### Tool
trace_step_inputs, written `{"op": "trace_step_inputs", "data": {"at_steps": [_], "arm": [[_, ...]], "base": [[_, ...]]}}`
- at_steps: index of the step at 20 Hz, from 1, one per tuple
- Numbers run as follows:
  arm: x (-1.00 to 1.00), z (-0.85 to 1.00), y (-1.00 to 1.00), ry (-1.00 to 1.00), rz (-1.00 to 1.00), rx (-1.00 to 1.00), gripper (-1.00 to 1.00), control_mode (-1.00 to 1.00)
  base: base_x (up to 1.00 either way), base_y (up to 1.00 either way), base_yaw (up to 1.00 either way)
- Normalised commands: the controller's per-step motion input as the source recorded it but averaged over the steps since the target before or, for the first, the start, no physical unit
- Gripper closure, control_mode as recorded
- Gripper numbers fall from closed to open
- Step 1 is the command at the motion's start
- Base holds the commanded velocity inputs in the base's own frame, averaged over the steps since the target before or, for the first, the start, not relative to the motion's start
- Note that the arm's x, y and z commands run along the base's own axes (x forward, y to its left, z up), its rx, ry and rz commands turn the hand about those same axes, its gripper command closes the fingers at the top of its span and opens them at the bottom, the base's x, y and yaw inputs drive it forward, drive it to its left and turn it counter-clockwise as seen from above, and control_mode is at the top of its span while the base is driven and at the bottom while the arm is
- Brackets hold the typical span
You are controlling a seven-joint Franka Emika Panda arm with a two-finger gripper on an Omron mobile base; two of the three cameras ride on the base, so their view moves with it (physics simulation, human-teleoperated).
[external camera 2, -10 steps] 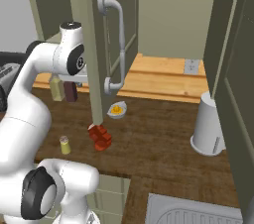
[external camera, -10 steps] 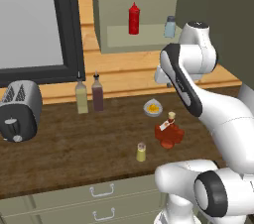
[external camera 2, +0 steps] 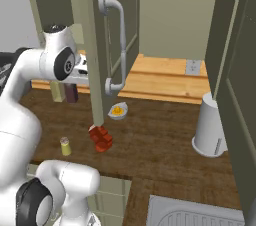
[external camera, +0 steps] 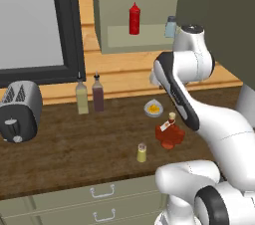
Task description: Put the shaker and condiment bottle from the counter next to their counterparts in the cabinet.
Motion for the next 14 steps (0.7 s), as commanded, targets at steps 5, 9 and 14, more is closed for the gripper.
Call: {"op": "trace_step_inputs", "data": {"at_steps": [5,9,14], "arm": [[-0.27,-0.03,0.35,-0.27,-0.39,-0.12,-1.00,-1.00],[-0.28,-0.49,0.60,-0.13,-0.55,-0.06,-1.00,-1.00],[-0.22,-0.57,0.78,-0.07,-0.56,-0.02,-1.00,-1.00]], "base": [[0.00,0.00,0.00],[0.00,0.00,0.00],[0.00,0.00,0.00]]}}
